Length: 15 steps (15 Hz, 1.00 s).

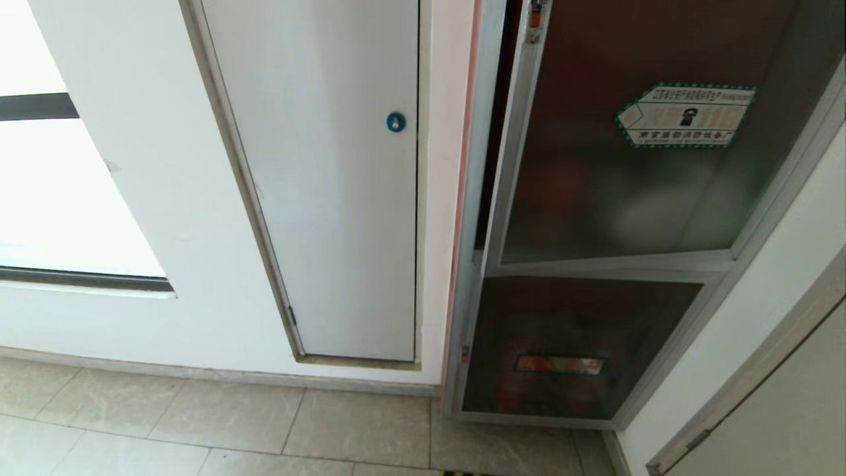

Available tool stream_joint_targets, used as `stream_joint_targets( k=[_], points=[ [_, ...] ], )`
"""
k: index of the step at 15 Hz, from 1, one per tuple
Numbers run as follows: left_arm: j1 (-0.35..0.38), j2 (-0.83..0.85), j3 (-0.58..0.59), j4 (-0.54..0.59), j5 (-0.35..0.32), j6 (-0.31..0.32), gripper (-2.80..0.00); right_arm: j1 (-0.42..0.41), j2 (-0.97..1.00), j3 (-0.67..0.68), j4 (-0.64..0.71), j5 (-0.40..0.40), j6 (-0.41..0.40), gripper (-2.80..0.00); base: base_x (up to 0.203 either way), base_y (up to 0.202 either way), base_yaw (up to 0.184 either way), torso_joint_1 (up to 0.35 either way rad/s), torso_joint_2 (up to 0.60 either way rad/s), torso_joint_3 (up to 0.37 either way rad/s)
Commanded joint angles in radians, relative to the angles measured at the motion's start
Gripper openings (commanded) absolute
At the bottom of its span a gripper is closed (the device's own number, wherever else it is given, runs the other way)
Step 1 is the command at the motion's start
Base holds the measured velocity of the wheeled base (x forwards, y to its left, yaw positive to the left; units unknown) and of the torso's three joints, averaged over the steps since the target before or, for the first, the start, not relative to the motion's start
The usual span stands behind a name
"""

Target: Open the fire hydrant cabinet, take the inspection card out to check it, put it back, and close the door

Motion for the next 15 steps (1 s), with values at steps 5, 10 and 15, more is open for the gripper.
stream_joint_targets(
  k=[5, 10, 15],
  points=[
    [0.0, 0.0, 0.017, -0.001, 0.0, 0.001, -2.8, 0.0, 0.001, 0.0, 0.0, -0.001, 0.006, -2.8, 0.198, 0.0, -0.002, 0.012, 0.0, -0.003],
    [0.0, 0.0, 0.018, -0.001, 0.001, 0.0, -2.8, 0.0, 0.001, 0.0, 0.0, -0.001, 0.008, -2.8, 0.199, 0.0, 0.0, 0.001, 0.0, 0.003],
    [0.0, 0.0, 0.018, -0.001, 0.0, 0.0, -2.8, 0.0, 0.001, 0.0, 0.0, -0.001, 0.009, -2.8, 0.198, 0.0, 0.001, 0.001, 0.0, 0.001]
  ],
)
